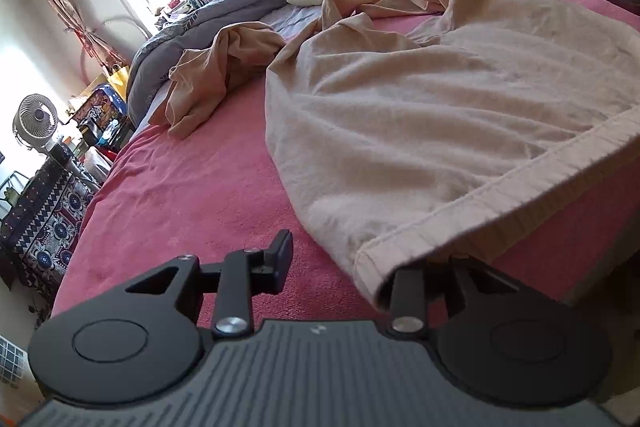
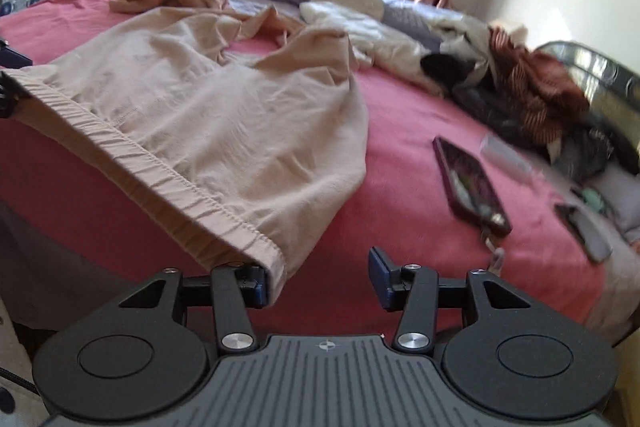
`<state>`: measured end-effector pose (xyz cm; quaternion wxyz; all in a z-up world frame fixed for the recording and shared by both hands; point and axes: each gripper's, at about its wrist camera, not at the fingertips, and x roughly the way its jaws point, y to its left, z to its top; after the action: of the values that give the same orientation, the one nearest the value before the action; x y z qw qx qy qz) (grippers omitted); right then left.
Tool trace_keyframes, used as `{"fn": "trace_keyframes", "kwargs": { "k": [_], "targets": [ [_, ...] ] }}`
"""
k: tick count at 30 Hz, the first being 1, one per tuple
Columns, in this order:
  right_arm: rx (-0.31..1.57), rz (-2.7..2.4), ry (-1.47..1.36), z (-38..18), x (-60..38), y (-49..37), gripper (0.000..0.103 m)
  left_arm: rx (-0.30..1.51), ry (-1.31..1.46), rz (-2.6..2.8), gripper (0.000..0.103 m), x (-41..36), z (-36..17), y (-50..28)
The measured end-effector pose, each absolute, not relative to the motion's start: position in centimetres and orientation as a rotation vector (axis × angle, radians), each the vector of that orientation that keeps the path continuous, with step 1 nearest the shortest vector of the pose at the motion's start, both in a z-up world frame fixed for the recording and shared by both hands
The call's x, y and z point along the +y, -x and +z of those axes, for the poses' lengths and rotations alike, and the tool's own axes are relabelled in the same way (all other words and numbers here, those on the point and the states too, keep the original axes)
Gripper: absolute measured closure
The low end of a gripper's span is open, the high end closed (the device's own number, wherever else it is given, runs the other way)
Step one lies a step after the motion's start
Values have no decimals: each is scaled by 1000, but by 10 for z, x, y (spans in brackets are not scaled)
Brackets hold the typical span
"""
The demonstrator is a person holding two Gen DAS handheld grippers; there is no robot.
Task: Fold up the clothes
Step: 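Open the right gripper to release the garment, keeping the left gripper closed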
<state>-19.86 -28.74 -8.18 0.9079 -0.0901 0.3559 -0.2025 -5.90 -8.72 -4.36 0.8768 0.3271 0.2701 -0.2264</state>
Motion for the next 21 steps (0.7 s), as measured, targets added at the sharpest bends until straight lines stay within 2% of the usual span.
{"fn": "trace_keyframes", "kwargs": {
  "k": [2, 5, 11, 13, 15, 21],
  "targets": [
    [700, -390, 207, -79, -285, 201, 54, 560, -688, -468, 58, -87, -44, 61],
    [648, -370, 380, -82, -267, 207, 53, 565, -677, -463, 58, -82, -43, 63],
    [706, -260, 308, -80, -279, 205, 50, 551, -711, -454, 58, -80, -42, 72],
    [716, -169, 337, -79, -281, 207, 39, 547, -723, -454, 58, -78, -42, 73],
    [724, -112, 356, -79, -283, 211, 34, 540, -735, -457, 58, -77, -41, 74],
    [763, -23, 329, -74, -299, 213, 33, 525, -780, -494, 57, -77, -37, 77]
  ]
}}
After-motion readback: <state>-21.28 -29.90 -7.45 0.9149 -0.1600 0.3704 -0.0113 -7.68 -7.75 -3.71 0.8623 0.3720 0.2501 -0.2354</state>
